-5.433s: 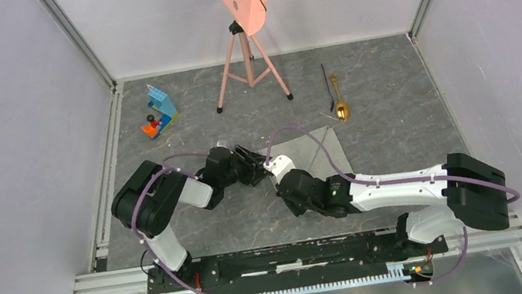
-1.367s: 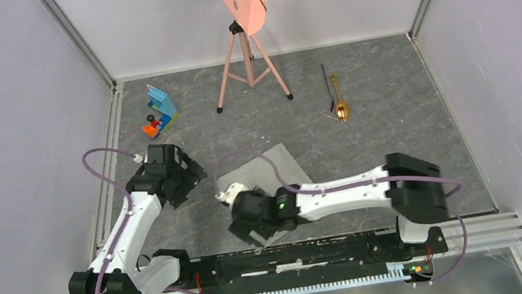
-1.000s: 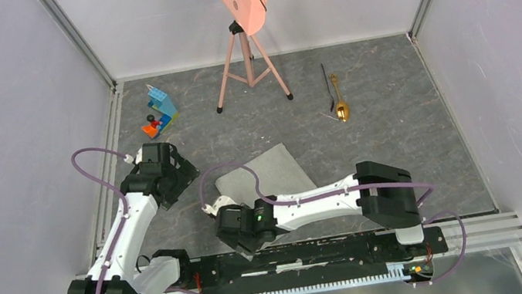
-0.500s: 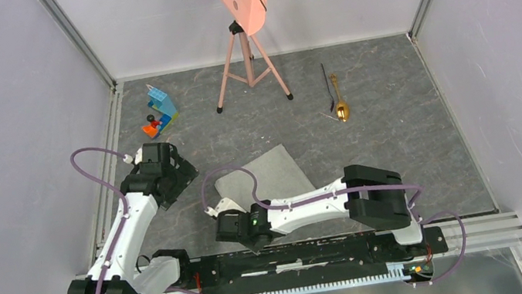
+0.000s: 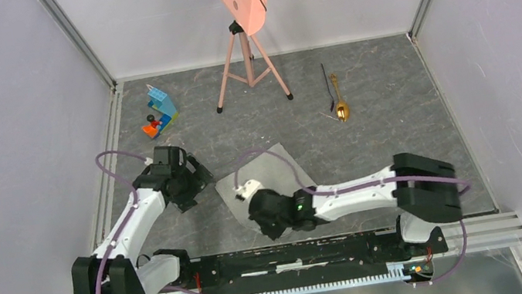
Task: Fold the napkin into a case and place the utensils inside
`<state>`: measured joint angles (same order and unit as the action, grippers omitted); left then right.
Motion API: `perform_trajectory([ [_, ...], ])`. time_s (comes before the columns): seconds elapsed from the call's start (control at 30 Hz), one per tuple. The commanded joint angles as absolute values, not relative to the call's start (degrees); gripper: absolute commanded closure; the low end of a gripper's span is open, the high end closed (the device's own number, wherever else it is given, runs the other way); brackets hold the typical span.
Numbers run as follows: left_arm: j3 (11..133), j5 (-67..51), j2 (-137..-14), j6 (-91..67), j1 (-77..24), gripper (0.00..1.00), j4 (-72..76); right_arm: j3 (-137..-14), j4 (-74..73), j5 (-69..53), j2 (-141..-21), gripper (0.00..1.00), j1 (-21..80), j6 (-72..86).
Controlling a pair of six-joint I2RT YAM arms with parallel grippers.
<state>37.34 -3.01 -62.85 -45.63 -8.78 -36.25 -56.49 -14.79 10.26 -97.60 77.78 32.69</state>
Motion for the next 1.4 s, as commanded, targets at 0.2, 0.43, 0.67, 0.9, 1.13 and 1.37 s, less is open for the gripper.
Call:
perform_trajectory([
  [0.2,28.8,-12.7,-65.4,-56.8,-14.9,0.0,-20.4,-39.6,12.3,-5.8,-82.6,1.0,67.9,39.6],
  [0.43,22.5,-14.7,-64.2,-62.3,-15.2,0.05,-9.5,-33.6,18.5,-8.6,-76.7,1.0,63.9,42.0],
  [0.67,20.1,-13.0,-64.5,-64.0,-15.2,0.25,-5.7,-29.2,21.9,-10.2,-74.2,1.0,62.2,43.3],
  [0.9,23.6,-10.7,-67.9,-60.1,-15.3,0.52,-8.5,-26.3,23.5,-10.7,-72.9,1.0,61.8,43.6],
  [1.13,29.3,-4.1,-67.4,-56.2,-18.5,0.73,-15.8,-21.8,26.7,-11.0,-72.0,1.0,61.4,46.1],
  [1.37,44.2,9.4,-75.3,-56.5,-28.0,0.83,-30.1,-15.5,28.6,-10.5,-71.0,1.0,59.7,51.5],
])
